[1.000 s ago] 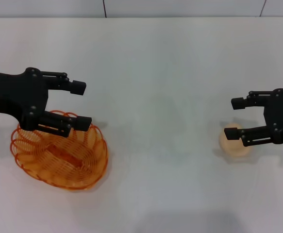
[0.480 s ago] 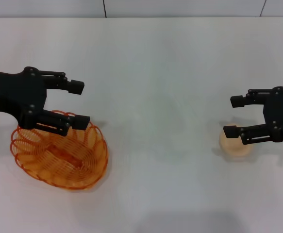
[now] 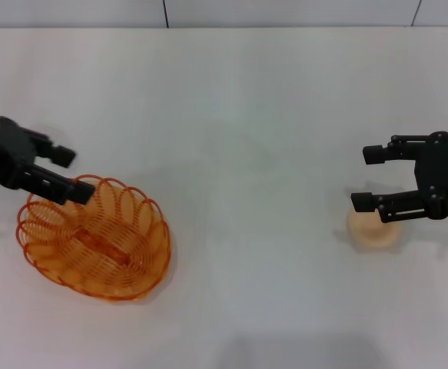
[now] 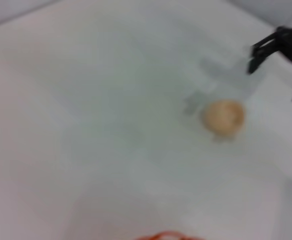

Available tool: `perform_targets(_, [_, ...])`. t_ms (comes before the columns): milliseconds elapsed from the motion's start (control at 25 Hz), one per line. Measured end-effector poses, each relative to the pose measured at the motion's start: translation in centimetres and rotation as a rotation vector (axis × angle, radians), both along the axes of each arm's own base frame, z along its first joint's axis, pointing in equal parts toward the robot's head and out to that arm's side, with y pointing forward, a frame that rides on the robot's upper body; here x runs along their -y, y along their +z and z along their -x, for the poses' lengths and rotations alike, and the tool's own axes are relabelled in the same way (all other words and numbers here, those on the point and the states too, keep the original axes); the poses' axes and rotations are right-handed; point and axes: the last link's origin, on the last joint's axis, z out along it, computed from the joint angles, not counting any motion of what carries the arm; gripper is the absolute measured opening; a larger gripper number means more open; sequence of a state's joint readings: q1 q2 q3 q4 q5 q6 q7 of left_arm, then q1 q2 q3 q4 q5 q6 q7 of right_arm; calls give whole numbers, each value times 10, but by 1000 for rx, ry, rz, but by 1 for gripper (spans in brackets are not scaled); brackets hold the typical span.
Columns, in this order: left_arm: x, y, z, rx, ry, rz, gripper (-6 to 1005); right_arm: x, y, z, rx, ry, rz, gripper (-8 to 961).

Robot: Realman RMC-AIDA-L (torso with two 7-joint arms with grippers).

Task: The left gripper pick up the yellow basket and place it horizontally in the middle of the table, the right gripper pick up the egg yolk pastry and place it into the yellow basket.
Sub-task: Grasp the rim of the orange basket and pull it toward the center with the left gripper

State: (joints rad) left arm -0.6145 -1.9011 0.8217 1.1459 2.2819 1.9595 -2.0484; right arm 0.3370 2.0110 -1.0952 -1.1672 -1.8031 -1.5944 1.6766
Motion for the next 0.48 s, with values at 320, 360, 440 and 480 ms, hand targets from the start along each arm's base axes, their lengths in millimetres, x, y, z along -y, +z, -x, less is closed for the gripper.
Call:
perform_targets(320, [-9,12,7,-147,188,-34,875,-4,-1,1,-11,-7,-15,813])
perform_targets(360, [-9,13,9,-166,207,-36,875,-5,-2,2,-18,-10,-13,813])
perform_targets(440, [-8,14,14,-203,244,-40,875,-6,-4,2,-30,-17,-5,813])
perform_targets(480, [-8,14,17,-223,261,-40,875,-7,-5,1,-34,-20,-1,813])
